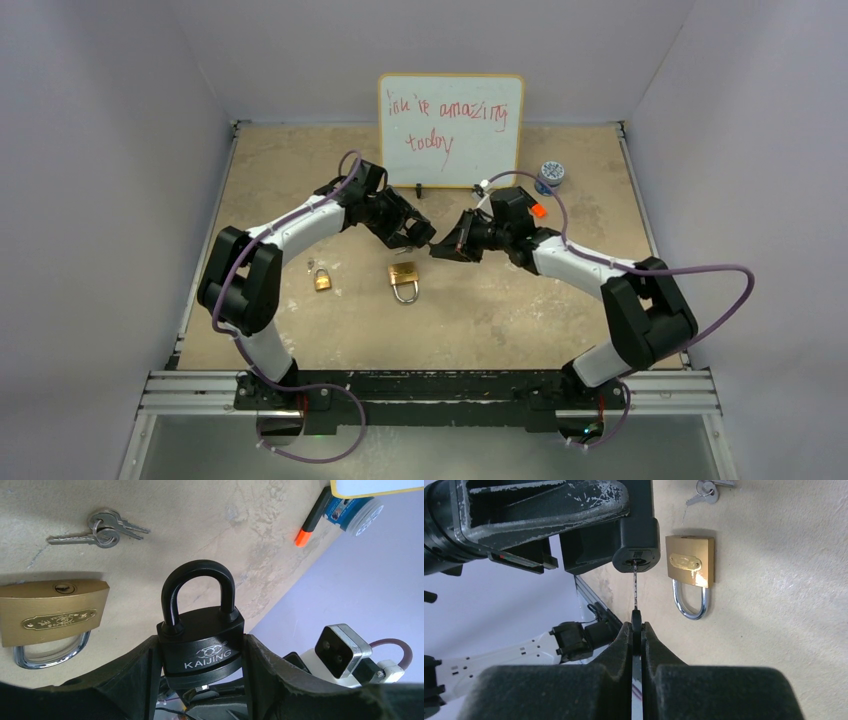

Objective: Unlock with the key

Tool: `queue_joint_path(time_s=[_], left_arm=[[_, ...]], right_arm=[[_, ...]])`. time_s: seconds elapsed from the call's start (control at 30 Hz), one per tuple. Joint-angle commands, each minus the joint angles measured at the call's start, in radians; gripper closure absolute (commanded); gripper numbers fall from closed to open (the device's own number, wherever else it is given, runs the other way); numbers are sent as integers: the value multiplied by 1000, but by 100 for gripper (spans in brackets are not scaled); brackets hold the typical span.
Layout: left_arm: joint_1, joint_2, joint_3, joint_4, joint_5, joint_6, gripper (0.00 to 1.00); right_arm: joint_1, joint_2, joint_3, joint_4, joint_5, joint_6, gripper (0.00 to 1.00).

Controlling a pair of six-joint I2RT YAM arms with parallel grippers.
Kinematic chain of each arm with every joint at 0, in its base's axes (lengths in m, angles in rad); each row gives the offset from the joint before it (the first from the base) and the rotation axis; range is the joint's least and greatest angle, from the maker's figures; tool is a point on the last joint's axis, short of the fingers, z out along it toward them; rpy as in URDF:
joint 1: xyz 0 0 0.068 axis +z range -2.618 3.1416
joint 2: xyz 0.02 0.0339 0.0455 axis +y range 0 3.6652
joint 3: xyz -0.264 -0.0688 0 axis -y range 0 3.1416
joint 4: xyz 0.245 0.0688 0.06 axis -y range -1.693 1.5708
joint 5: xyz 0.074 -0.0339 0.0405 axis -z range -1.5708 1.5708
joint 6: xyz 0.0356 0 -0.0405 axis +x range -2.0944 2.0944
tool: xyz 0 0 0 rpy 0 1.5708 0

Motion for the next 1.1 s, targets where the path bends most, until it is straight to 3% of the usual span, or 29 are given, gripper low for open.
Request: queue_joint_path(time_s=[0.0,0.23,0.37,0.67,1.07], left_arm=[[-22,-80,17,38,131,-42,81],[-22,-91,11,46,126,-73,81],[-22,-91,12,54,134,-77,81],[-21,-96,-3,52,142,-79,81],[-22,-98,-11,58,150,-76,81]], right_arm=[[0,44,83,-94,70,50,100],[22,59,84,-69,115,-3,100],[32,34,15,82,132,-90,100],[34,-7,-42,162,183,-233,100],[33,64,35,-34,204,-77,100]])
